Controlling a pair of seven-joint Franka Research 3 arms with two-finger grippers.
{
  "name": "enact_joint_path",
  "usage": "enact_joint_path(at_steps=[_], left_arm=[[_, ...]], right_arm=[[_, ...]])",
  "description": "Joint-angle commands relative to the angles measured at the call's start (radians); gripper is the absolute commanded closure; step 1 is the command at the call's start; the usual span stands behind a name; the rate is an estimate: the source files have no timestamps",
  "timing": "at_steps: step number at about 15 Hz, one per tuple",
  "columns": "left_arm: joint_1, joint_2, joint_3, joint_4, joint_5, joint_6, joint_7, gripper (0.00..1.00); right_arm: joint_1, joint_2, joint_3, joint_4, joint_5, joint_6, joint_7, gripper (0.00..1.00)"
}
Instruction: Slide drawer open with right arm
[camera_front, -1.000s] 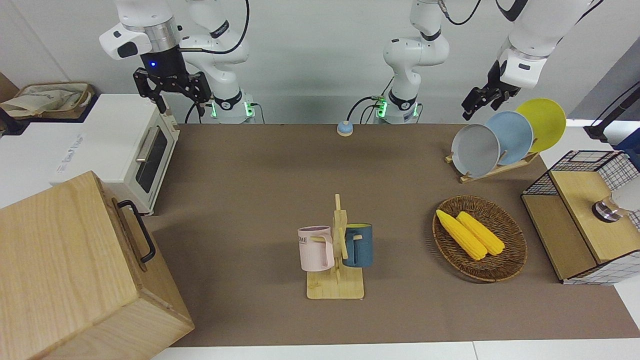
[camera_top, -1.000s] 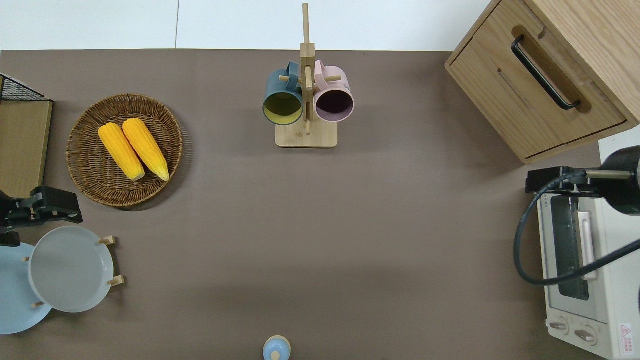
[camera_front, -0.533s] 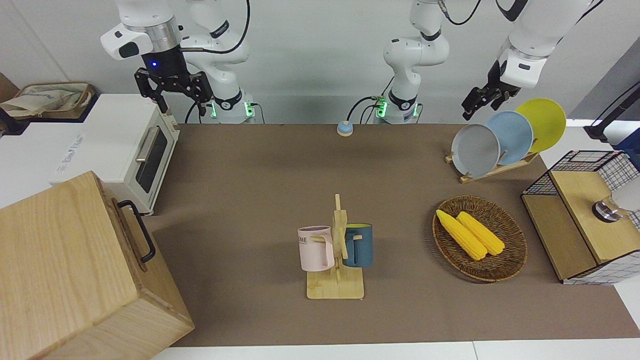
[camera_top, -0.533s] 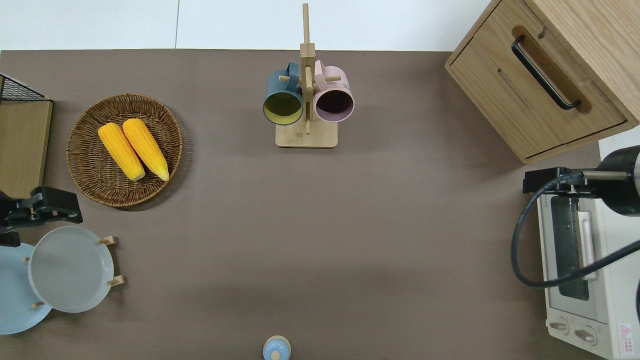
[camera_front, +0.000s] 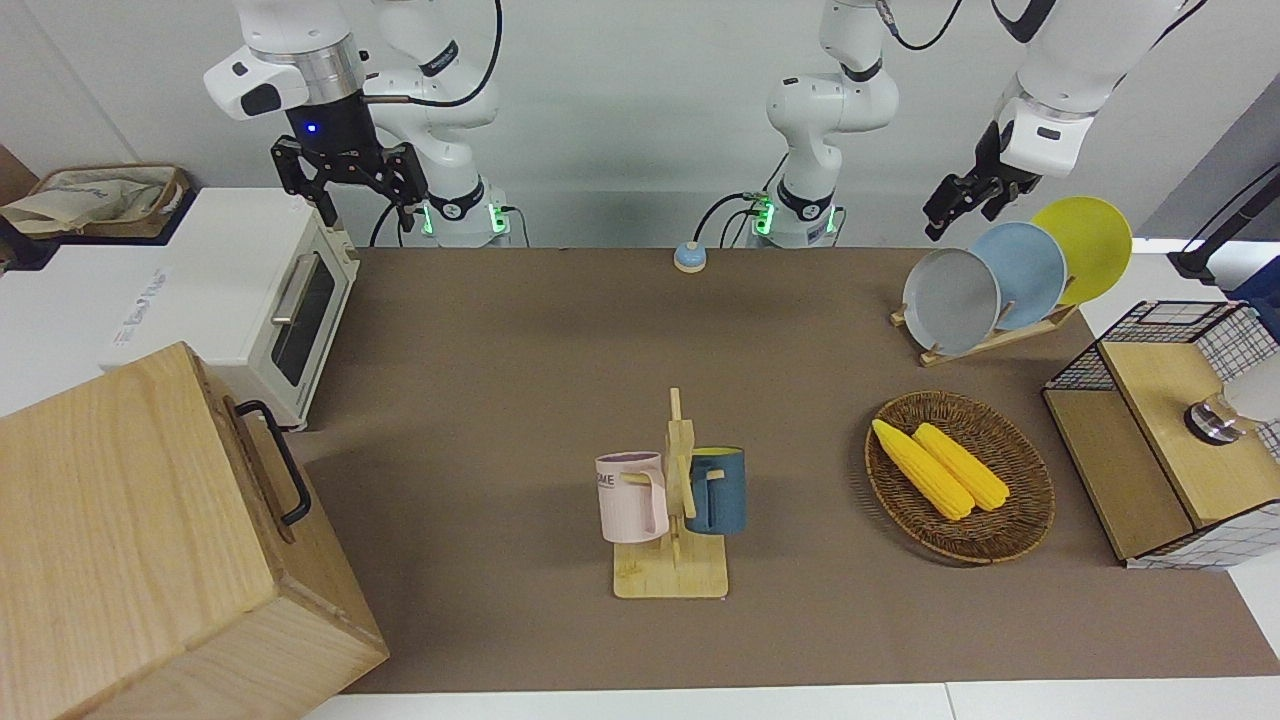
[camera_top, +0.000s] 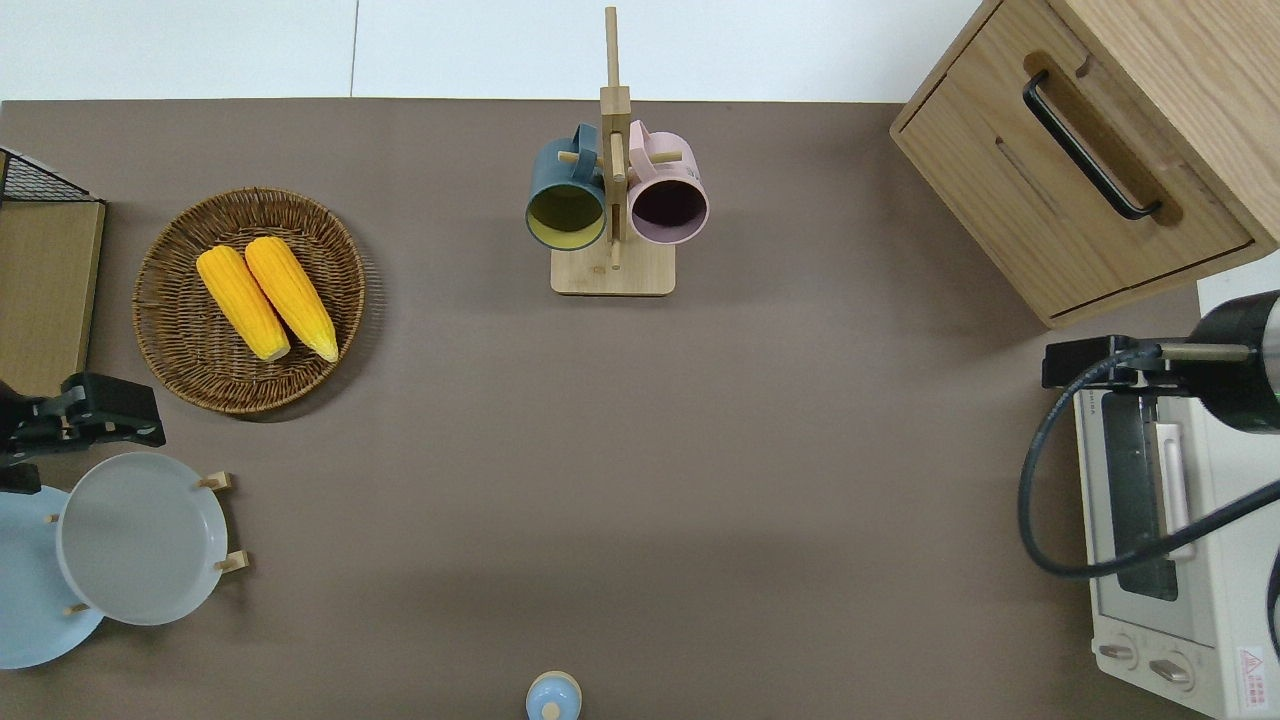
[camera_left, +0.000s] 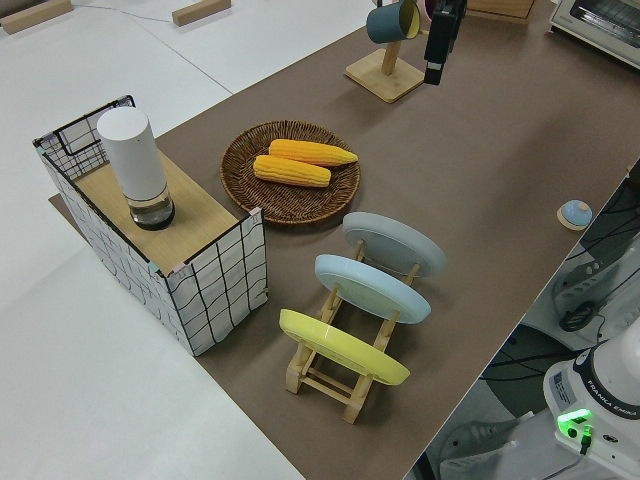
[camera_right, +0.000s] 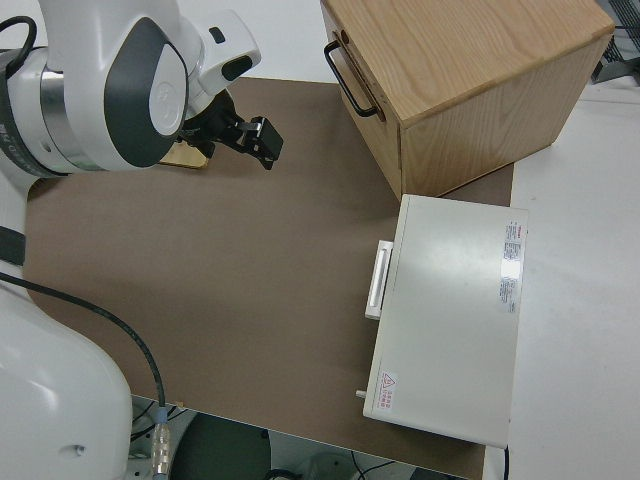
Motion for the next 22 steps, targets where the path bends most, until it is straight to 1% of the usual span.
enact_joint_path(at_steps=[1,2,6,9,10,13,14,15,16,17,18,20,22], left_arm=[[-0.004,-0.008,0.005,0.000,-0.004,-0.002,0.010,0.01],[-0.004,-0.008,0.005,0.000,-0.004,-0.002,0.010,0.01],[-0.004,-0.008,0.005,0.000,-0.004,-0.002,0.010,0.01],[-0.004,-0.008,0.005,0.000,-0.004,-0.002,0.010,0.01],[-0.004,-0.008,0.005,0.000,-0.004,-0.002,0.010,0.01],[-0.004,-0.008,0.005,0.000,-0.004,-0.002,0.010,0.01],[-0.004,-0.008,0.005,0.000,-0.004,-0.002,0.010,0.01],[-0.004,-0.008,0.005,0.000,-0.004,-0.002,0.010,0.01],[-0.004,-0.008,0.005,0.000,-0.004,-0.002,0.010,0.01],[-0.004,-0.008,0.005,0.000,-0.004,-0.002,0.010,0.01],[-0.004,-0.008,0.005,0.000,-0.004,-0.002,0.010,0.01],[-0.004,-0.008,0.005,0.000,-0.004,-0.002,0.010,0.01],[-0.004,-0.008,0.005,0.000,-0.004,-0.002,0.010,0.01]], right_arm=[[-0.001,0.002,0.007,0.009,-0.024,-0.010,-0.031,0.021],[0.008,0.002,0.007,0.009,-0.053,-0.010,-0.042,0.021],[0.020,0.004,0.005,0.007,-0.041,-0.007,-0.041,0.021],[0.051,0.022,0.007,-0.002,-0.064,-0.002,-0.030,0.021],[0.063,0.039,0.022,-0.008,-0.090,0.000,-0.024,0.021],[0.071,0.051,0.068,-0.034,-0.234,0.000,-0.010,0.021],[0.082,0.053,0.085,-0.054,-0.307,0.000,-0.012,0.021],[0.097,0.060,0.111,-0.077,-0.406,0.001,-0.010,0.021],[0.100,0.079,0.135,-0.088,-0.477,0.001,-0.012,0.021],[0.102,0.093,0.151,-0.090,-0.524,0.001,-0.012,0.019],[0.105,0.102,0.157,-0.091,-0.556,0.001,-0.013,0.021],[0.129,0.123,0.157,-0.102,-0.652,0.000,-0.013,0.021],[0.143,0.152,0.158,-0.105,-0.748,0.000,-0.016,0.021]])
